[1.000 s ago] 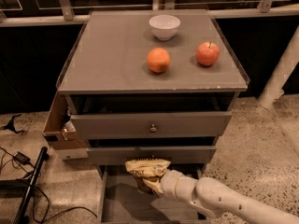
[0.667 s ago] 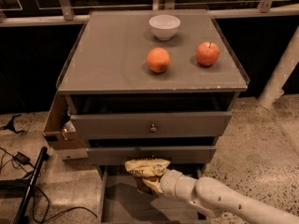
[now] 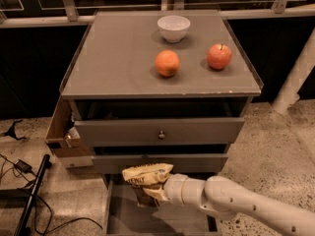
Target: Pick brown chip bag from bottom drawer and place on counter
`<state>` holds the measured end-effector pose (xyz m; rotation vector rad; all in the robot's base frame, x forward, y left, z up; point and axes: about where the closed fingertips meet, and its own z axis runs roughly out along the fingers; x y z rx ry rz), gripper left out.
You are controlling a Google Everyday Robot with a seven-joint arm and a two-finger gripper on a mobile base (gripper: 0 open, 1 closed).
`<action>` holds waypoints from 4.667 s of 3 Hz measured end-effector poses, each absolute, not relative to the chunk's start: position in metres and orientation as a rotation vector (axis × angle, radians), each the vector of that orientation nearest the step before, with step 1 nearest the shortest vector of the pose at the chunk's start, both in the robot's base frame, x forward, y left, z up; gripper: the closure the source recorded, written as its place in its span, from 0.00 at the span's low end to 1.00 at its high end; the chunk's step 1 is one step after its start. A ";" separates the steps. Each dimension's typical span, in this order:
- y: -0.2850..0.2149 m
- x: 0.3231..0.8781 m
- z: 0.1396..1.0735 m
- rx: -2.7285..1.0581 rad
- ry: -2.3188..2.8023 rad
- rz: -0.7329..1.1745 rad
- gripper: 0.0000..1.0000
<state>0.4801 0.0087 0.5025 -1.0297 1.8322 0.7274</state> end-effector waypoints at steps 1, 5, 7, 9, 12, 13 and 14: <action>0.033 0.456 0.576 -1.124 1.813 0.810 1.00; 0.057 0.436 0.756 -1.275 1.682 0.732 1.00; 0.091 0.447 0.907 -1.350 1.535 0.708 1.00; 0.121 0.460 0.969 -1.366 1.414 0.714 1.00; 0.169 0.563 1.050 -1.383 1.199 0.578 1.00; 0.186 0.612 1.060 -1.388 1.121 0.555 1.00; 0.191 0.664 1.050 -1.377 1.064 0.519 1.00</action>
Offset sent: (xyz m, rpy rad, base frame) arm -0.0300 0.0435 0.3787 -0.1541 -0.2640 0.2172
